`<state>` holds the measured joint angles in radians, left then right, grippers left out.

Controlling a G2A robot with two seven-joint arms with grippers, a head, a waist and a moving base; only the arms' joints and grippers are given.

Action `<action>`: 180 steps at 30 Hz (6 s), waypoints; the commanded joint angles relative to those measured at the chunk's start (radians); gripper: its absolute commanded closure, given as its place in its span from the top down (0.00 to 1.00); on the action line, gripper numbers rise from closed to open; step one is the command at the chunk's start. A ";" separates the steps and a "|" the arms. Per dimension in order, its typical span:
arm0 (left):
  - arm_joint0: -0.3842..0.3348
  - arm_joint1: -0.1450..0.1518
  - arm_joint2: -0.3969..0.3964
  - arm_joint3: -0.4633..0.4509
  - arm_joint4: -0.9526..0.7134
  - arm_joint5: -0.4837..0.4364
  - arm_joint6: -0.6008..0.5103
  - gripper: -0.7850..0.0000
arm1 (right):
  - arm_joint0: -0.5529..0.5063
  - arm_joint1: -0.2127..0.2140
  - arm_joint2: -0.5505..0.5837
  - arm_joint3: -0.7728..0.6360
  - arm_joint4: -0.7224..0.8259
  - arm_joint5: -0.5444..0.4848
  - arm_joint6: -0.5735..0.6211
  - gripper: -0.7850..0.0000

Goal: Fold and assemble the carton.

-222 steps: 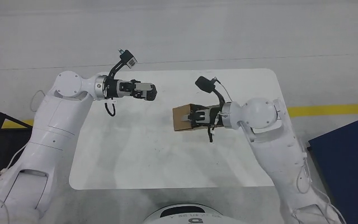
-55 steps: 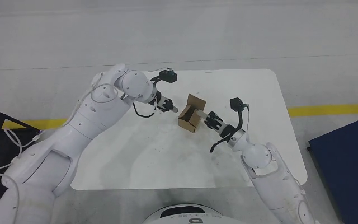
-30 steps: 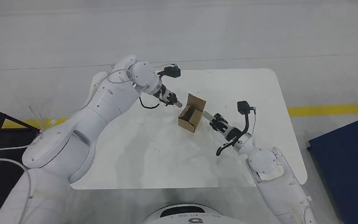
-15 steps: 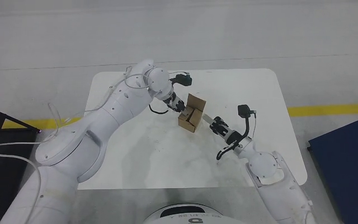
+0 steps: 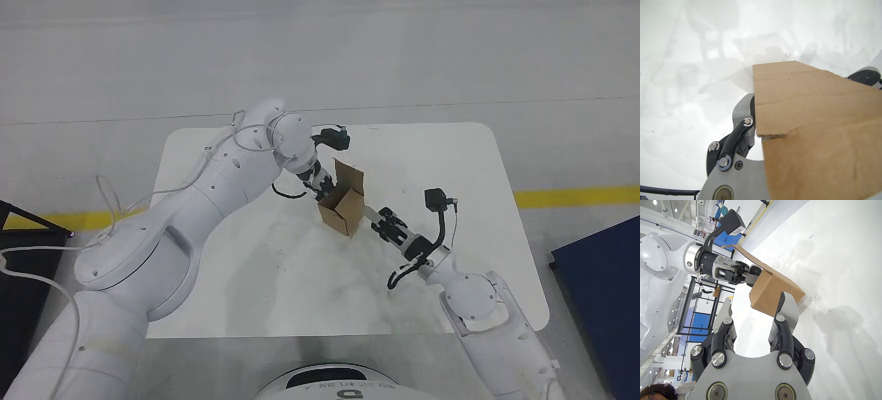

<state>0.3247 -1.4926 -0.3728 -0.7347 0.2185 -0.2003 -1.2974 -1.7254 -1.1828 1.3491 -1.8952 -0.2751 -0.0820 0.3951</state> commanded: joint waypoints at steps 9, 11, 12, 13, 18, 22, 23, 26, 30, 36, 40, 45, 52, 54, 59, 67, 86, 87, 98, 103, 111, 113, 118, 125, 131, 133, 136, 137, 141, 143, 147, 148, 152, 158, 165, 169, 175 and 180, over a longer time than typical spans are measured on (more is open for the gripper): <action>0.017 0.027 -0.058 -0.001 -0.023 0.003 -0.023 1.00 | 0.027 -0.002 -0.012 0.031 -0.005 -0.052 -0.040 0.58; 0.026 0.040 -0.080 0.005 -0.032 -0.005 -0.018 1.00 | 0.041 -0.003 -0.012 0.053 0.004 -0.056 -0.043 0.63; 0.030 0.044 -0.088 0.005 -0.035 -0.008 -0.015 1.00 | 0.045 -0.003 -0.013 0.059 0.006 -0.056 -0.043 0.64; 0.034 0.051 -0.100 0.007 -0.042 -0.014 -0.011 1.00 | 0.050 -0.003 -0.013 0.064 0.004 -0.058 -0.047 0.63; 0.054 0.081 -0.141 0.033 -0.032 -0.023 0.008 1.00 | 0.052 -0.001 -0.020 0.068 -0.053 -0.071 -0.055 0.67; 0.050 0.090 -0.168 0.052 -0.032 -0.027 0.048 1.00 | 0.049 0.002 -0.050 0.041 -0.182 -0.055 -0.026 0.91; 0.046 0.090 -0.173 0.054 -0.035 -0.023 0.055 1.00 | 0.051 0.003 -0.059 0.036 -0.223 -0.037 -0.024 0.95; 0.032 0.085 -0.184 0.068 -0.044 0.003 0.074 1.00 | 0.071 0.001 -0.112 0.028 -0.335 0.035 0.012 1.00; 0.009 0.070 -0.191 0.122 -0.046 0.064 0.131 1.00 | 0.125 -0.005 -0.184 0.046 -0.350 0.067 0.131 0.98; -0.024 0.033 -0.191 0.190 -0.078 0.076 0.173 1.00 | 0.192 -0.016 -0.281 0.071 -0.525 0.188 0.145 0.95; -0.043 -0.003 -0.177 0.222 -0.098 0.071 0.173 1.00 | 0.206 -0.026 -0.333 0.069 -0.617 0.278 0.121 0.93; -0.065 -0.055 -0.132 0.259 -0.086 0.011 0.100 1.00 | 0.204 -0.031 -0.352 0.076 -0.660 0.330 0.120 0.93; -0.086 -0.108 -0.110 0.360 -0.095 -0.095 0.071 1.00 | 0.192 -0.032 -0.349 0.071 -0.678 0.363 0.137 0.93; -0.089 -0.116 -0.112 0.385 -0.101 -0.133 0.065 1.00 | 0.189 -0.032 -0.346 0.070 -0.697 0.377 0.133 0.92; -0.091 -0.125 -0.106 0.427 -0.085 -0.209 0.021 0.96 | 0.178 -0.032 -0.326 0.068 -0.721 0.415 0.119 0.91; -0.062 -0.137 -0.056 0.405 -0.037 -0.246 -0.077 1.00 | 0.142 -0.030 -0.295 0.043 -0.716 0.424 0.111 0.89; -0.053 -0.150 0.019 0.400 -0.011 -0.269 -0.053 0.91 | 0.169 -0.040 -0.176 0.066 -0.425 0.338 -0.058 0.84; -0.053 -0.149 0.021 0.400 -0.014 -0.270 -0.052 0.90 | 0.186 -0.042 -0.184 0.082 -0.423 0.358 -0.043 0.84; -0.057 -0.140 0.053 0.381 -0.039 -0.271 -0.051 0.89 | 0.309 -0.061 -0.246 0.175 -0.464 0.478 0.061 0.50; -0.059 -0.134 0.066 0.372 -0.047 -0.280 -0.043 0.90 | 0.320 -0.067 -0.263 0.181 -0.469 0.490 0.079 0.45; -0.040 -0.121 0.078 0.357 -0.069 -0.299 -0.024 0.98 | 0.317 -0.073 -0.279 0.169 -0.479 0.500 0.075 0.45; -0.036 -0.118 0.080 0.353 -0.074 -0.302 -0.021 0.98 | 0.314 -0.074 -0.278 0.163 -0.478 0.499 0.072 0.45; -0.031 -0.106 0.082 0.333 -0.099 -0.314 -0.008 1.00 | 0.306 -0.077 -0.280 0.149 -0.475 0.496 0.060 0.51; -0.021 -0.088 0.100 0.299 -0.114 -0.315 -0.008 0.96 | 0.315 -0.085 -0.275 0.158 -0.427 0.485 0.036 0.55; -0.013 -0.075 0.114 0.271 -0.131 -0.313 -0.009 0.92 | 0.355 -0.096 -0.277 0.205 -0.388 0.497 0.027 0.56; -0.011 -0.071 0.119 0.261 -0.137 -0.313 -0.010 0.92 | 0.366 -0.098 -0.282 0.219 -0.384 0.505 0.041 0.60; -0.012 -0.065 0.126 0.252 -0.144 -0.314 -0.008 0.92 | 0.383 -0.101 -0.294 0.236 -0.385 0.500 0.070 0.61; -0.012 -0.063 0.128 0.250 -0.146 -0.315 -0.007 0.94 | 0.386 -0.102 -0.298 0.238 -0.375 0.489 0.082 0.63; -0.012 -0.055 0.133 0.243 -0.157 -0.318 -0.004 0.99 | 0.393 -0.104 -0.302 0.244 -0.366 0.459 0.100 0.65; -0.011 -0.051 0.135 0.239 -0.162 -0.322 -0.001 1.00 | 0.393 -0.104 -0.300 0.244 -0.369 0.457 0.098 0.64; -0.017 -0.039 0.126 0.254 -0.182 -0.343 0.021 1.00 | 0.381 -0.103 -0.290 0.231 -0.367 0.448 0.085 0.61; -0.020 -0.036 0.123 0.260 -0.185 -0.347 0.024 1.00 | 0.376 -0.103 -0.286 0.226 -0.367 0.445 0.081 0.61; -0.031 -0.026 0.103 0.290 -0.194 -0.353 0.039 1.00 | 0.347 -0.100 -0.266 0.199 -0.366 0.433 0.056 0.59; -0.022 -0.024 0.095 0.284 -0.170 -0.324 0.048 1.00 | 0.258 -0.091 -0.222 0.112 -0.345 0.371 0.011 0.57; -0.008 -0.028 0.090 0.270 -0.146 -0.309 0.043 0.99 | 0.163 -0.067 -0.216 0.044 -0.510 0.278 0.060 0.65; -0.003 -0.032 0.085 0.268 -0.136 -0.308 0.049 1.00 | 0.170 -0.068 -0.264 0.041 -0.605 0.297 0.097 0.63; 0.007 -0.038 0.077 0.278 -0.126 -0.311 0.063 1.00 | 0.208 -0.077 -0.323 0.059 -0.653 0.306 0.123 0.60; 0.010 -0.044 0.068 0.287 -0.123 -0.317 0.065 1.00 | 0.232 -0.083 -0.360 0.069 -0.692 0.319 0.154 0.60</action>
<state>0.3344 -1.5354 -0.3038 -0.4493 0.0952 -0.5167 -1.2327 -1.4973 -1.2646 0.9937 -1.8288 -0.9617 0.2340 0.5416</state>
